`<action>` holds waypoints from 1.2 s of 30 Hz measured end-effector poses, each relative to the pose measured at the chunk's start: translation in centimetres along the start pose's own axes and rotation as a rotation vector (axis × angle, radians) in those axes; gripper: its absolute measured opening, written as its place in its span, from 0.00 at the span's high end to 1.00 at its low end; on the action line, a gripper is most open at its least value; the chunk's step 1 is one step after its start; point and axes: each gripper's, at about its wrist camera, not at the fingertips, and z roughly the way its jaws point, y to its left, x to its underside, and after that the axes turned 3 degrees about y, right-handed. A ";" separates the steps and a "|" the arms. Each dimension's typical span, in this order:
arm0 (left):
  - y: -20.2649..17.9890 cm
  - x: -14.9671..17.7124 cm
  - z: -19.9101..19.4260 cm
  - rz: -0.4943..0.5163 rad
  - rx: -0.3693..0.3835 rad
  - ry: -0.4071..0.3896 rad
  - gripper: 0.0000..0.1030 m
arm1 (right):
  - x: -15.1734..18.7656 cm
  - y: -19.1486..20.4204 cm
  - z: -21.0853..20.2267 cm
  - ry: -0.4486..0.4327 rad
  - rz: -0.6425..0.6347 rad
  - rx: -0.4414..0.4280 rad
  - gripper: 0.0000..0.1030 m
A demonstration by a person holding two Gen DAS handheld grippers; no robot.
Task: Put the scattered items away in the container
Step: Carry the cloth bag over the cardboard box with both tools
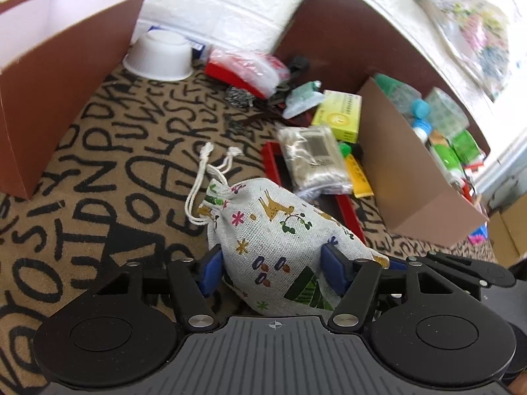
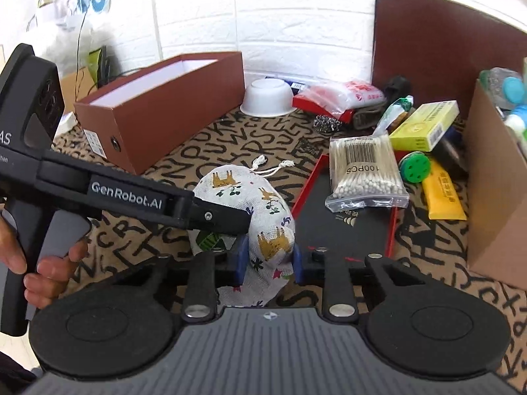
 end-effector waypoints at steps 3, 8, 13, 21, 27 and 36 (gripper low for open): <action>-1.1 0.3 -0.5 0.021 0.010 0.011 0.40 | 0.6 -0.2 -1.3 -0.012 0.021 0.008 0.72; -4.4 0.7 -1.6 0.087 0.045 -0.002 0.40 | 1.7 -1.0 -4.8 -0.073 0.066 0.042 0.72; -9.4 0.4 -2.4 0.195 0.089 -0.022 0.40 | 2.9 -2.5 -9.2 -0.162 0.128 0.104 0.72; -19.3 -1.7 -2.1 0.365 0.205 -0.051 0.40 | 3.6 -6.4 -16.2 -0.324 0.207 0.248 0.72; -27.5 -3.9 -0.9 0.482 0.278 -0.085 0.40 | 3.6 -11.3 -20.7 -0.451 0.277 0.354 0.72; -38.5 -9.7 4.0 0.572 0.373 -0.093 0.41 | 1.7 -18.6 -23.7 -0.619 0.392 0.520 0.72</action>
